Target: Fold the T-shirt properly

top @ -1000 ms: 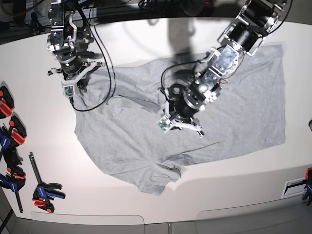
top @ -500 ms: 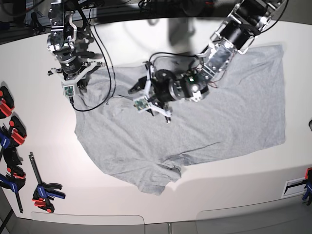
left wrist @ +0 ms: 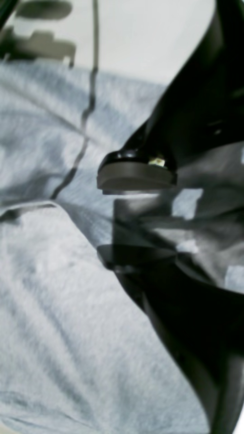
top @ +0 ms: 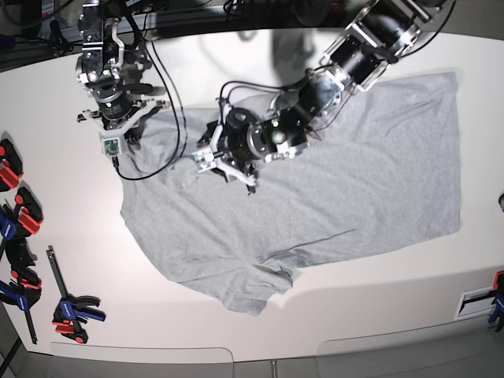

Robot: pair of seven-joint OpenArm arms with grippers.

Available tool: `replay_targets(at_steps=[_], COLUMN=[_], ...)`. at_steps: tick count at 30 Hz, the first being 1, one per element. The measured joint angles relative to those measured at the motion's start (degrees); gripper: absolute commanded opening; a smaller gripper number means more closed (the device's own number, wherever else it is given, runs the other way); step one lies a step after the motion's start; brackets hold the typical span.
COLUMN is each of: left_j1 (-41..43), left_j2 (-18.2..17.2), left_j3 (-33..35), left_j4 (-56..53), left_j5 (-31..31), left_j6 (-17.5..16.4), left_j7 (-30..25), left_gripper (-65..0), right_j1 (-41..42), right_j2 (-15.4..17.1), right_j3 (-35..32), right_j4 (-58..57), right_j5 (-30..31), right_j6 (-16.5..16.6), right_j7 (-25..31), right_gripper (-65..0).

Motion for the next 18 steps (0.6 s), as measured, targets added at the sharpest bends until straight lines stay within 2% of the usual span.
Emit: replay_targets(at_steps=[8, 15, 18], left_j1=[-4.2, -4.5, -4.6], left_j2=[0.8, 0.9, 0.9], left_j3=[0.0, 0.0, -0.1], left_j4=[-5.2, -11.4, -12.0], left_j5=[-0.1, -5.0, -5.0], left_j6=[0.0, 0.0, -0.1], left_j7=[-0.4, -2.0, -2.1], left_gripper=[-40.9, -41.0, -47.9], right_j1=[0.0, 0.0, 0.0], right_j2=[0.0, 0.0, 0.0], right_j3=[0.0, 0.0, 0.0], right_j4=[0.0, 0.0, 0.0], right_j5=[0.0, 0.0, 0.0], right_j6=[0.0, 0.0, 0.0], right_j7=[0.0, 0.0, 0.0], right_gripper=[-65.0, -65.0, -65.0])
